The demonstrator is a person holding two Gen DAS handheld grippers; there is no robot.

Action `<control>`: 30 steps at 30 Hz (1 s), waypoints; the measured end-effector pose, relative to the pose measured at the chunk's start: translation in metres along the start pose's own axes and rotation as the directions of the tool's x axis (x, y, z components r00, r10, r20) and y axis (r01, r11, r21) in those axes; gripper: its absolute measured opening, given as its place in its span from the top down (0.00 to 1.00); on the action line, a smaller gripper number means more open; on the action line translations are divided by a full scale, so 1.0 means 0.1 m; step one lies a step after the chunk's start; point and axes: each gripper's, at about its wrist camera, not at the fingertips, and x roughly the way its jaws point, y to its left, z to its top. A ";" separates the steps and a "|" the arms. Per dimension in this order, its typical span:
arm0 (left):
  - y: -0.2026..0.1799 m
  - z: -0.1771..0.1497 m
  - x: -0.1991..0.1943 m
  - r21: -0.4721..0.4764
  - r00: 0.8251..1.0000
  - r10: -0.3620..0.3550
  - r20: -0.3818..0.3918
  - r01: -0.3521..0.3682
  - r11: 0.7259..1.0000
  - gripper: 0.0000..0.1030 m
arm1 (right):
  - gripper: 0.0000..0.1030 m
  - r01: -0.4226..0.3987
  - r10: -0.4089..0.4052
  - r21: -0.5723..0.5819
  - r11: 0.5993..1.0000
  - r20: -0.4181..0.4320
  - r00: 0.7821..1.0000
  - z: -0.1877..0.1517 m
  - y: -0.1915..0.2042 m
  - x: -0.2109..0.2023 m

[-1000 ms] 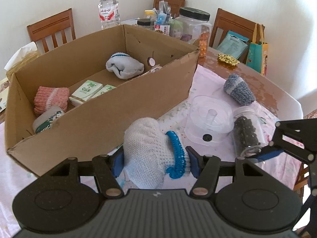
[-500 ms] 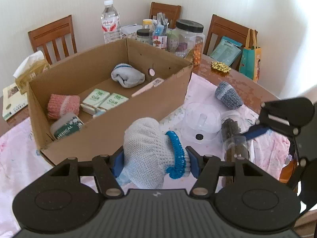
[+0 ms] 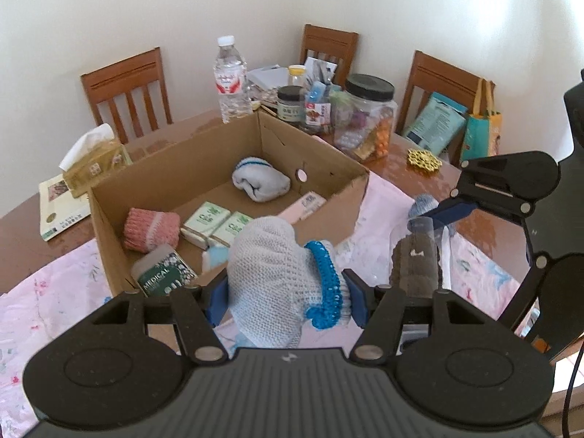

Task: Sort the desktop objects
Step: 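Carry the snack jar and white glove into the cardboard box and release both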

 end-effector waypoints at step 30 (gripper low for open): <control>0.61 0.84 0.52 0.083 0.999 -0.034 0.030 0.031 0.996 0.39 | 0.08 0.130 -0.134 0.059 0.990 0.053 0.990 0.82 -0.80 0.34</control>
